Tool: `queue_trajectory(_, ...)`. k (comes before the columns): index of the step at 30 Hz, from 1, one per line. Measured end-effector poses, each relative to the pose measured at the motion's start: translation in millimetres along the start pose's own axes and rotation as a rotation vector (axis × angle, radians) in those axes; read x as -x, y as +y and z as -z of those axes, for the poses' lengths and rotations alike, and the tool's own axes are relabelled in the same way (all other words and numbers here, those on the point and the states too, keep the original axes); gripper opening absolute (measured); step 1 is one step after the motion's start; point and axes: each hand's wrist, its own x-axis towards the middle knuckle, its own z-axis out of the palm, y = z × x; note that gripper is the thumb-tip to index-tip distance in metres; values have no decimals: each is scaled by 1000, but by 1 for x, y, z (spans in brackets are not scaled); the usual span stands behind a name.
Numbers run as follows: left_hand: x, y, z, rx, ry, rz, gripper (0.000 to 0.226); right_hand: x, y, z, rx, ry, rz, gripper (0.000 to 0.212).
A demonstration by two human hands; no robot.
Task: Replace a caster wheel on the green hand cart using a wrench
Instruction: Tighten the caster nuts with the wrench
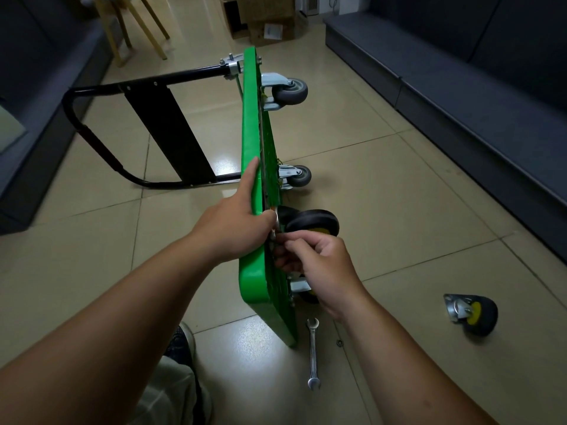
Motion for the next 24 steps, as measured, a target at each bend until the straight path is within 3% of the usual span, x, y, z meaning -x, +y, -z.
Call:
queue_trajectory(3, 1, 0, 1, 13, -10, -4, 90, -3, 5, 9, 31, -25, -30, 22)
queue_trajectory(6, 2, 0, 2, 43, -23, -6, 89, -8, 29, 24, 88, 100, -115, 21)
queue_trajectory(10, 3, -3, 0, 36, -9, -9, 89, -15, 104, 49, 466, 307, -271, 21)
queue_trajectory(14, 4, -7, -1, 54, 8, -14, 89, -9, 185, 72, 753, 233, -451, 8)
queue_trajectory(17, 6, -11, -1, 75, 17, -15, 88, 6, 237, 85, 980, 187, -610, 19)
queue_trajectory(24, 12, -7, 3, 172, 3, 16, 86, 32, 293, 91, 960, 216, -647, 24)
